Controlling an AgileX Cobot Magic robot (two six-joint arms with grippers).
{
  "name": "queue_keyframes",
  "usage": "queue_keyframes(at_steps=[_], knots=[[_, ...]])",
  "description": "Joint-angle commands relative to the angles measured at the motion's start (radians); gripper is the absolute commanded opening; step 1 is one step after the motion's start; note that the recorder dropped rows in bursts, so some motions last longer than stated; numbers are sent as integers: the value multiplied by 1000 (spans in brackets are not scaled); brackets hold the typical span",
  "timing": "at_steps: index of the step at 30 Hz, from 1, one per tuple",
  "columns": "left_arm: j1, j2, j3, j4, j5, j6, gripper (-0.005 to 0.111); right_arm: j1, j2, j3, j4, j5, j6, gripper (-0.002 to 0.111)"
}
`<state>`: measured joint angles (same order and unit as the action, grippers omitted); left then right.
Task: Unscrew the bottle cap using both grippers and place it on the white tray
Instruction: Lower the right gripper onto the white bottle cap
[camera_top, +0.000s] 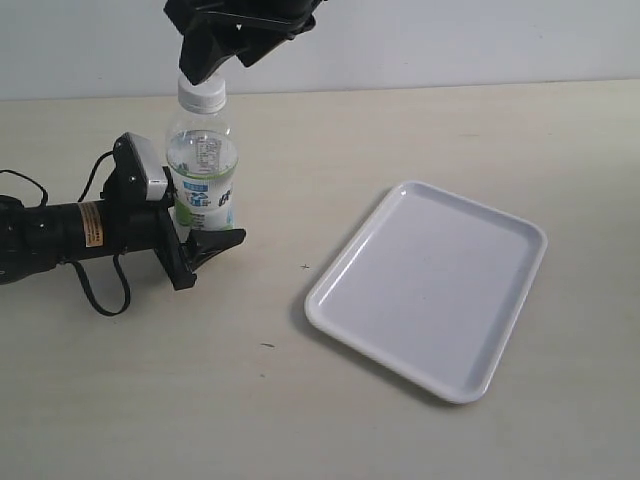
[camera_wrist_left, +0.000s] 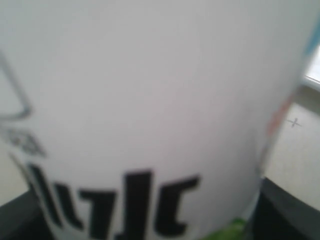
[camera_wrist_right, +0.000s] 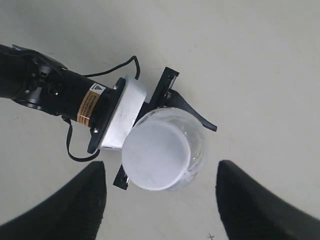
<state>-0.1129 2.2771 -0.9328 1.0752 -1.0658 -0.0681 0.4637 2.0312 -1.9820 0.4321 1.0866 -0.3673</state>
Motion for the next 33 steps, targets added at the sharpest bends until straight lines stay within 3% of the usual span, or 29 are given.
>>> queue_keyframes(at_steps=[1,21,33], knots=[[-2,0,-1,-5,56,8,0,1,19,-12,12,-14,3,61],[-2,0,-1,-5,56,8,0,42,42,-12,26,-53,-121,64],[-2,0,-1,-5,56,6,0,60,42,-12,-51,-106,-72,61]])
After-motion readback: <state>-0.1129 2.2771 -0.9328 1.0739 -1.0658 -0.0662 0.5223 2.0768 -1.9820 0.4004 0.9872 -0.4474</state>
